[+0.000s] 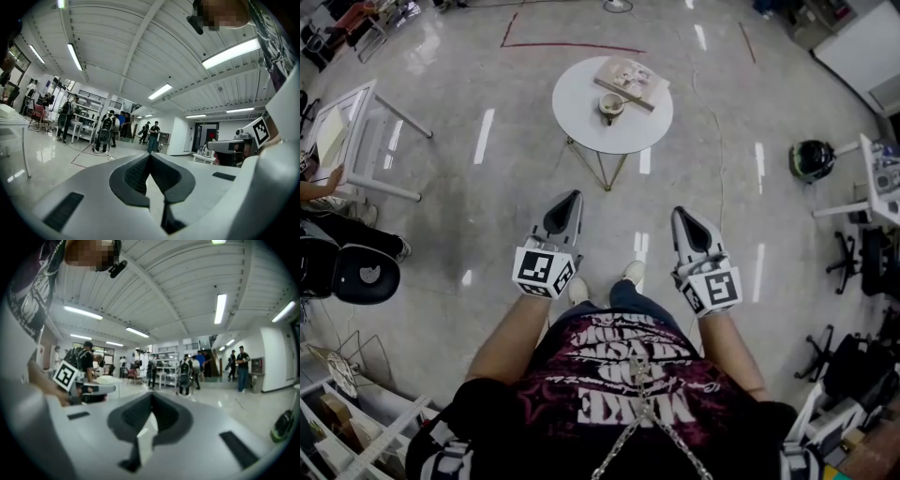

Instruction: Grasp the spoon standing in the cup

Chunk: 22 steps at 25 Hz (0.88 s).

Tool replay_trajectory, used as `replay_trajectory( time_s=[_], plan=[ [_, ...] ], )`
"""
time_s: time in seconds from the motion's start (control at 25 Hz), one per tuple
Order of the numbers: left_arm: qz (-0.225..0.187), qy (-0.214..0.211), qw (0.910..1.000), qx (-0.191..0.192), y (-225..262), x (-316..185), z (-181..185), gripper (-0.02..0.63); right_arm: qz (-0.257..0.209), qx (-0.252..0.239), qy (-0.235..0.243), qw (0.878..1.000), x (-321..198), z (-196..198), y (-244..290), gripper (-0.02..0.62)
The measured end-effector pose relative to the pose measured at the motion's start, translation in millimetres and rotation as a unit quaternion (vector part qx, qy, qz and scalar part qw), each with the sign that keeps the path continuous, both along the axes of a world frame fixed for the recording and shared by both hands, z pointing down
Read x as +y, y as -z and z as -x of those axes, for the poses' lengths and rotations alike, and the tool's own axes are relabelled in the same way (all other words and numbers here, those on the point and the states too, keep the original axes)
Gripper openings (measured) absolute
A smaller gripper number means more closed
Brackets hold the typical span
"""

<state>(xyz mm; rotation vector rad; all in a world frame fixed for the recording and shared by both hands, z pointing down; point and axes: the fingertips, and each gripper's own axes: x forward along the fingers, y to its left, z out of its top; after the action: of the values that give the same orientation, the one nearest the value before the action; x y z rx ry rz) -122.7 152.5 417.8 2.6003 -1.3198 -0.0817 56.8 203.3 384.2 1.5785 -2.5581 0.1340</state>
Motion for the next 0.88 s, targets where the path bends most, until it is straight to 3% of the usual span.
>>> replay_trajectory(
  time_s=[0.88],
  plan=[
    [-0.007, 0.038, 0.9992, -0.009, 8.7, -46.2, -51.3, 0.025, -0.006, -0.012, 0.026, 1.0, -55.6, -61.7, 2.1, 0.029]
  ],
)
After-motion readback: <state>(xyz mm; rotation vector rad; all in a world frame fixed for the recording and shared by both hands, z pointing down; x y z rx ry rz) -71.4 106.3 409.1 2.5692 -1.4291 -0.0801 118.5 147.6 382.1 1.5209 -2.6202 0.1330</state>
